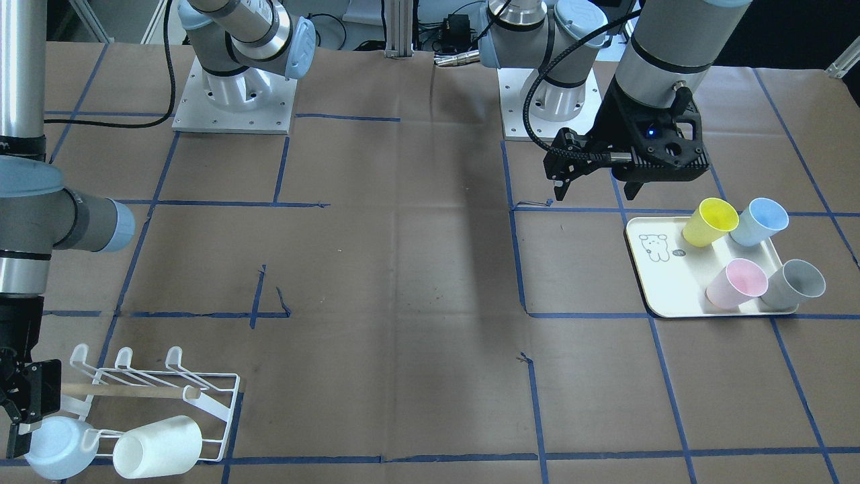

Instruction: Transfer IKEA cup to right arm and place on rack

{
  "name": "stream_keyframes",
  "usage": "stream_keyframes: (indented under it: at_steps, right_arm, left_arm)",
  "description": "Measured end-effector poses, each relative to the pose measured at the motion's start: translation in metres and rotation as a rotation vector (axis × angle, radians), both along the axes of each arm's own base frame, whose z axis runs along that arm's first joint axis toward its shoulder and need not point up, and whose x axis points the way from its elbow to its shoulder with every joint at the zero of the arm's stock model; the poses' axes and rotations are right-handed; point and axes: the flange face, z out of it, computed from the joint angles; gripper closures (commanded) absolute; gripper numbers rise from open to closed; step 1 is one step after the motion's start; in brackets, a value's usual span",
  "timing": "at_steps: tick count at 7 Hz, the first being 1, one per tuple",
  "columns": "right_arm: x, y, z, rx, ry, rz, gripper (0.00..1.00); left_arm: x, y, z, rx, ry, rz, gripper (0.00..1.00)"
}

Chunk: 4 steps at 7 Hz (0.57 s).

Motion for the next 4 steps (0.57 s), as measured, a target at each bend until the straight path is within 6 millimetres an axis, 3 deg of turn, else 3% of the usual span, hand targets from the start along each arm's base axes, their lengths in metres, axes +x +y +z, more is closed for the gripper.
stream_keyframes:
  at_steps: [2, 4]
  right_arm:
    - [0.015, 0.004, 0.052, 0.094, -0.031, 0.022, 0.0]
    - [0.051, 0.008, 0.103, 0.219, -0.058, 0.055, 0.0]
  left_arm:
    - [0.0, 0.0, 0.0, 0.0, 0.0, 0.001, 0.0]
    - [0.0, 0.0, 0.0, -0.001, 0.0, 0.001, 0.0]
